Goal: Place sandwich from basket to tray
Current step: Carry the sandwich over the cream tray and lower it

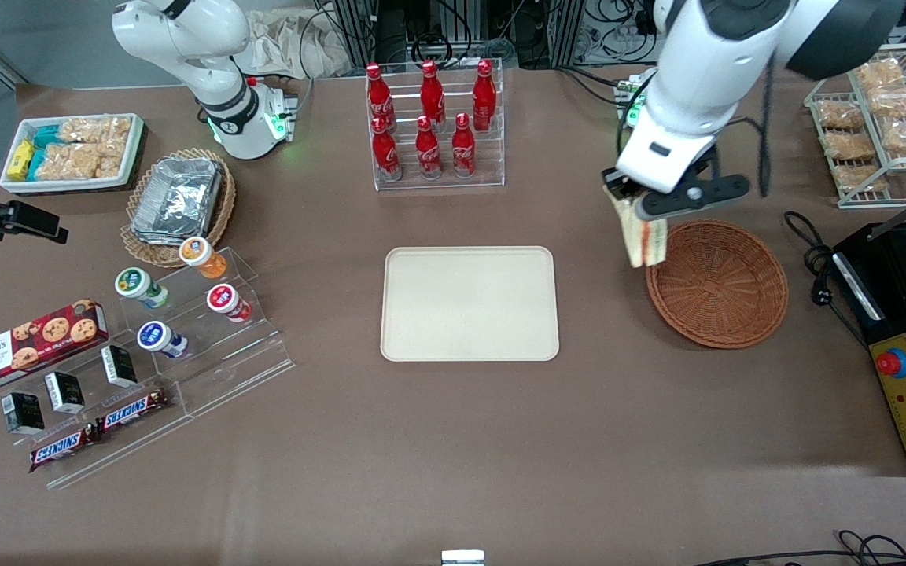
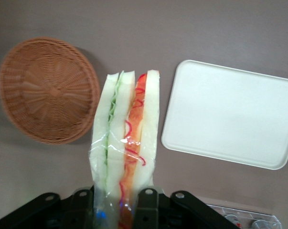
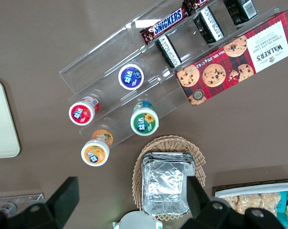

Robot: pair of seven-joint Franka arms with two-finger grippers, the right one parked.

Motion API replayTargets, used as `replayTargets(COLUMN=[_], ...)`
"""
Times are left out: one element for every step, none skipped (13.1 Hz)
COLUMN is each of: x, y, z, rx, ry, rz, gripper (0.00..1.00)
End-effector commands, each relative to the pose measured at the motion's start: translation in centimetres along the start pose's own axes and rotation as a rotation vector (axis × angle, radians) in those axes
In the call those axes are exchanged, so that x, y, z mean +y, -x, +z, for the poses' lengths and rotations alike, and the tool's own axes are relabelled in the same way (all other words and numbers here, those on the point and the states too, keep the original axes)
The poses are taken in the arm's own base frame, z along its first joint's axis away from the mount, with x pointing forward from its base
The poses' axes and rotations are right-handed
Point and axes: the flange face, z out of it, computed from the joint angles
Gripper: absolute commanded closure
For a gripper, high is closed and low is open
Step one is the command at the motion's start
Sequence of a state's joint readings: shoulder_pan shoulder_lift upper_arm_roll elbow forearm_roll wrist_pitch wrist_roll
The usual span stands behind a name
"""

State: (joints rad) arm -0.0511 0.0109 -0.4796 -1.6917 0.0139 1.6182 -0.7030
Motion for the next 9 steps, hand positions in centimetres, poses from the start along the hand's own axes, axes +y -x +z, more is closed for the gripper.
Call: replayTargets(x=[4.0,5.2,6.2,7.3,8.6,9.1,9.0,9.5,10.0], y=[-0.8,-0.7,-0.6,-0.3,0.7,1.1,1.3,1.8,2.3], z=[2.9,4.6,6.7,9.2,11.4,13.5,15.3,17.1,18.8], rx=[-0.022,-0.018,-0.012,-0.004,0.004,0.006,0.02,0.017,0.018], ry=[0.046,0.06,0.072,0.085,0.099,0.107,0.098,0.092,0.09], rz=[0.013,0.027,0.036,0.052,0.078,0.083,0.094,0.114,0.135], gripper=[1.0,1.0,1.0,1.0,1.0,1.0,1.0,1.0,1.0])
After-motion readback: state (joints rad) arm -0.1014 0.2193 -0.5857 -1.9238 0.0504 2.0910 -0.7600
